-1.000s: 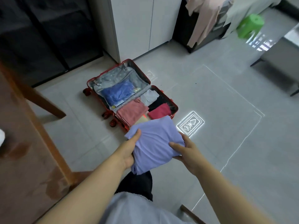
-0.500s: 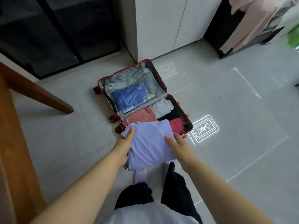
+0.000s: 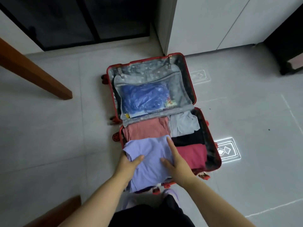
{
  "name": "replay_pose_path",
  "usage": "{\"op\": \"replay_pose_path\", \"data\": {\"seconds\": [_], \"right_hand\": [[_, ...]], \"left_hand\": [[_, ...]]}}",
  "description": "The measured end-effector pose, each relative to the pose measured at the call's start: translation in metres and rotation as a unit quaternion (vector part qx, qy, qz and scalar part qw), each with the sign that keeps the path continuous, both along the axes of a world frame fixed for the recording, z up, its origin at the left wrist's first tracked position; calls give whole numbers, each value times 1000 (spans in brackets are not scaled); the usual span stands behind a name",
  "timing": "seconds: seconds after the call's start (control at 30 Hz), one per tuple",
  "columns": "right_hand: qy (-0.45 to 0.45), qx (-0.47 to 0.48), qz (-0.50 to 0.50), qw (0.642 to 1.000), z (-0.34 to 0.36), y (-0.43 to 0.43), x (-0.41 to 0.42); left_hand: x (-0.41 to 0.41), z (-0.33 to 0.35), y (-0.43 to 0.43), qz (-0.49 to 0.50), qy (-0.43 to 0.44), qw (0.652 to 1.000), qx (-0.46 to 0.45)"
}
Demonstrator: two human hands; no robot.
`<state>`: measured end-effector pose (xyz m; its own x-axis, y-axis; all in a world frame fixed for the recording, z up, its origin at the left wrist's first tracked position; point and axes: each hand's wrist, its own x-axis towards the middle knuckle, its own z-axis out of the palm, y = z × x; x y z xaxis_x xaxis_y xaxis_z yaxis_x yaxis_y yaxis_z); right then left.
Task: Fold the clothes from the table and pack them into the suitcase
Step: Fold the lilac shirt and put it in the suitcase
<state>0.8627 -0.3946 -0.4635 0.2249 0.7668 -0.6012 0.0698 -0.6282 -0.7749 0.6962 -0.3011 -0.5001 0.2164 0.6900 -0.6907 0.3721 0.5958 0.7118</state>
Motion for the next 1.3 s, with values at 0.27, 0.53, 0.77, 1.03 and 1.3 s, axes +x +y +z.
{"op": "replay_pose_path", "data": {"seconds": [0.27, 0.53, 0.77, 1.03, 1.3], "right_hand": [[-107, 92, 48, 989, -192, 74, 41], [-310, -10, 156, 938, -295, 121, 51], [-473, 40, 399, 784, -300, 137, 41], [-379, -28, 459, 803, -339, 134, 47], [-409, -77, 468, 779, -330, 146, 42]], "left_hand": [[53, -185, 83, 33, 45, 986, 155], [53, -277, 107, -54, 284, 896, 338], [50, -293, 104, -448, 343, 729, 387], [41, -318, 102, -482, 327, 780, 229], [54, -322, 104, -462, 397, 763, 215]]}}
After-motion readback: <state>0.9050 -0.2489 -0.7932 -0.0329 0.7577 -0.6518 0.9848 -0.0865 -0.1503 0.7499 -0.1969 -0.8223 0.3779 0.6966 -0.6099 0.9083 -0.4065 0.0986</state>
